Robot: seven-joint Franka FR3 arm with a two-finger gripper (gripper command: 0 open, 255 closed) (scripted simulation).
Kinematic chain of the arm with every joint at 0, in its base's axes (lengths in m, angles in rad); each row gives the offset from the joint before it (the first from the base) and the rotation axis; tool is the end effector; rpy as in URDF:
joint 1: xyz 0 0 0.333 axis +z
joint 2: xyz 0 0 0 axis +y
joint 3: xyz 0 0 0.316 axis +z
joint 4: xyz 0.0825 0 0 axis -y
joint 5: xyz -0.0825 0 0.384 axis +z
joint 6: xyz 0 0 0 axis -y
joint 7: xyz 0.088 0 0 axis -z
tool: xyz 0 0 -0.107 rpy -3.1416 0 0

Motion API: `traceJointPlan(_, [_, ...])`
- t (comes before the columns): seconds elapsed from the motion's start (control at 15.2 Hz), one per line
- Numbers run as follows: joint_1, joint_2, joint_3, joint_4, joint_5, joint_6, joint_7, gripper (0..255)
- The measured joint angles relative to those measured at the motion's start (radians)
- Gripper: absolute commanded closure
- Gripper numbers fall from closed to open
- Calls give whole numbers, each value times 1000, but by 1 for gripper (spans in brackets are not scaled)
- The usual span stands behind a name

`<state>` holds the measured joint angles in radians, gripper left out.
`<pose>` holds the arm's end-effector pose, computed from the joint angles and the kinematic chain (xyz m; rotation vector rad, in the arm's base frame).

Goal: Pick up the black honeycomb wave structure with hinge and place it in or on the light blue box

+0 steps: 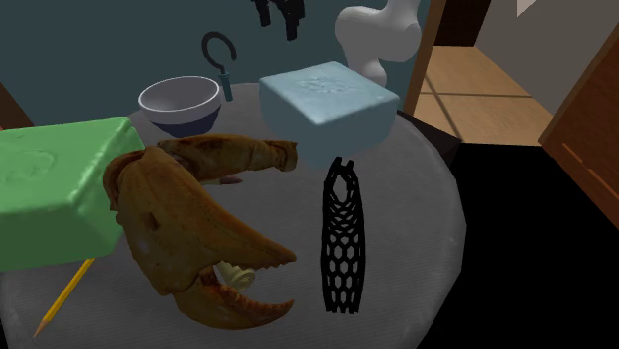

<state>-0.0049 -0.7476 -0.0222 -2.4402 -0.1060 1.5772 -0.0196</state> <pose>0.3117 -0.0210 0.5400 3.0480 0.0093 -0.1789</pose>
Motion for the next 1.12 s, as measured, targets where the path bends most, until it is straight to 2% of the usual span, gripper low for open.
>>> traceJointPlan(0.26, [26,28,8,-7,27,56,-9,0])
traceJointPlan(0.92, [157,209,68,8,158,333,-51,0])
traceJointPlan(1.12, [193,285,86,54,190,408,-69,0])
